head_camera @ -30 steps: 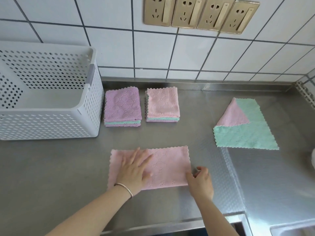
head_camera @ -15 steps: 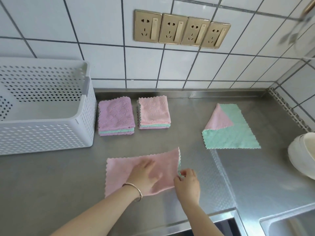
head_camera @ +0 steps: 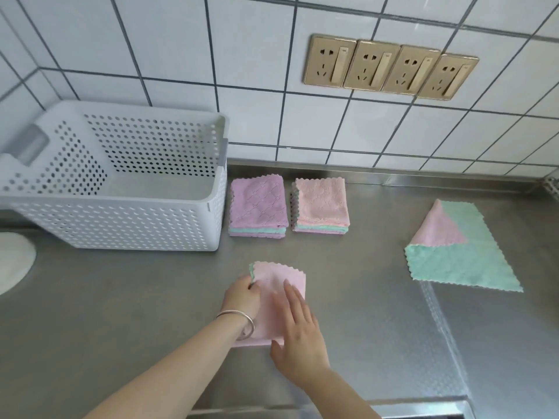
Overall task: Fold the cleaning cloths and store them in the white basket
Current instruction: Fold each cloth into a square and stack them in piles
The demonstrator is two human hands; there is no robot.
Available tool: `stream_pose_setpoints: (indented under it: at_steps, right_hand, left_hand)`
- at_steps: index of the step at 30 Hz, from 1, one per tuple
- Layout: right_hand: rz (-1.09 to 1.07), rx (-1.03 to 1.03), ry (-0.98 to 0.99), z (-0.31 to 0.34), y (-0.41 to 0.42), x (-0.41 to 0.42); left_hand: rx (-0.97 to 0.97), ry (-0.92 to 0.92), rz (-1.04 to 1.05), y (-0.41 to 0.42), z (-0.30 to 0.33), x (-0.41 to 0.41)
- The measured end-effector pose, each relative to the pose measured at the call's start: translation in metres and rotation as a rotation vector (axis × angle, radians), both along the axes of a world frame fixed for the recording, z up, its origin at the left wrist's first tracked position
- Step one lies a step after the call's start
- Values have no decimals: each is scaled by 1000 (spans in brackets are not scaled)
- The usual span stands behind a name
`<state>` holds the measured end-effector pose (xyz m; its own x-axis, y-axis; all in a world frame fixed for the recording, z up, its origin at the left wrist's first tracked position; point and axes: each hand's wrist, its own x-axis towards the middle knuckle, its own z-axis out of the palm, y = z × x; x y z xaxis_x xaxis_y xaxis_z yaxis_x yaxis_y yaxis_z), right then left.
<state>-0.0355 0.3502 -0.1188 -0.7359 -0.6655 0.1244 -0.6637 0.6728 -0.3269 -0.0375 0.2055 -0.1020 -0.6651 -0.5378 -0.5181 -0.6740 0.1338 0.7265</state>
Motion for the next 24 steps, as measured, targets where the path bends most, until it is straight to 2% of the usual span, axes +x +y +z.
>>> stream_pose_setpoints:
  at_steps: [5,14,18,20,22,24]
  right_hand:
    - [49,259,-69,-20,3,1]
    - [99,362,-92,-29,-3,-3]
    - [100,319,-60,-18,-3,-7]
    - [72,276,-36,-8,-5,-11]
    - [12,283,-8,-6,-7,-18]
    - [-22,310,17,-12,-10,-25]
  left_hand:
    - [19,-44,14,-14,-21,13]
    - [-50,-69,117,-9,-27,19]
    - [-250,-125,95,-5,-26,18]
    - [-450,-101,15,-6,-25,20]
    - [-704,-5,-183,-5,-32,26]
    - [-836,-6,-458,0,-43,30]
